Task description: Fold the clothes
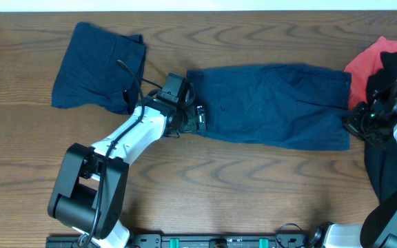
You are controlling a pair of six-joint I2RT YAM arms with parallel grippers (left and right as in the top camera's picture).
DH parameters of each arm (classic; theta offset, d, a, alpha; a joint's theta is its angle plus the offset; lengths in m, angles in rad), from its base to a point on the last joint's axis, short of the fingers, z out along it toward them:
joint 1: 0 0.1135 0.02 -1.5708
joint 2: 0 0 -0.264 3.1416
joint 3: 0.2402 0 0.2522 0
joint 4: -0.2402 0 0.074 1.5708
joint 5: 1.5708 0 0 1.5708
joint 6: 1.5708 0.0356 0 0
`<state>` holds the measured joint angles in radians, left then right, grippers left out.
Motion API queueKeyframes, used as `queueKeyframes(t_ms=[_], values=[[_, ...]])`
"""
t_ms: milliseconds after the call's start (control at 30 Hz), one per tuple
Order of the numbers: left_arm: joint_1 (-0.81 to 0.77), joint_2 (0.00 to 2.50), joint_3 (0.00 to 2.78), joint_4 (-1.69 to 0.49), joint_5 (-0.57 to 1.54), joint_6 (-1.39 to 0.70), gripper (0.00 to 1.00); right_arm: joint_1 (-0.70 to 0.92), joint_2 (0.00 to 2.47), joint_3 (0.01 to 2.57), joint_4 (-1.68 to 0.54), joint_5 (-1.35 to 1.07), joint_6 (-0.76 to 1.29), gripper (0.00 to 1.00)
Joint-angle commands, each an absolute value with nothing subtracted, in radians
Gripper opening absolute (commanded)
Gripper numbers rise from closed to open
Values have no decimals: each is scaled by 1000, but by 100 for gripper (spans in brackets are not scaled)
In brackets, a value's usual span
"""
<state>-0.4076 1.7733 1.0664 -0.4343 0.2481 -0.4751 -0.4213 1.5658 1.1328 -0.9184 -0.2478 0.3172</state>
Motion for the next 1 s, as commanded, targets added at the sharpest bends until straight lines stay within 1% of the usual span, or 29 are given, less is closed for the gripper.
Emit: queueKeyframes(t_ms=[0, 367, 567, 633, 667, 700, 867, 967], values=[[-404, 1787, 1066, -420, 253, -565, 98, -425, 1550, 1132, -916, -263, 299, 1], [-405, 1789, 1066, -469, 276, -582, 98, -425, 1550, 1132, -917, -271, 299, 1], [-402, 1795, 1064, -414, 253, -634, 98, -425, 1550, 1132, -920, -271, 299, 1], [-402, 1795, 1064, -393, 249, -634, 94, -425, 1550, 1132, -920, -271, 299, 1], [-401, 1795, 1064, -389, 249, -635, 87, -425, 1550, 1132, -920, -271, 299, 1], [-401, 1797, 1064, -388, 249, -645, 83, -425, 1550, 1132, -920, -271, 299, 1], [-402, 1854, 1059, -391, 255, -733, 83, -425, 1550, 1132, -920, -271, 299, 1], [-401, 1896, 1059, -379, 278, -747, 83, -425, 1550, 1132, -920, -271, 299, 1]])
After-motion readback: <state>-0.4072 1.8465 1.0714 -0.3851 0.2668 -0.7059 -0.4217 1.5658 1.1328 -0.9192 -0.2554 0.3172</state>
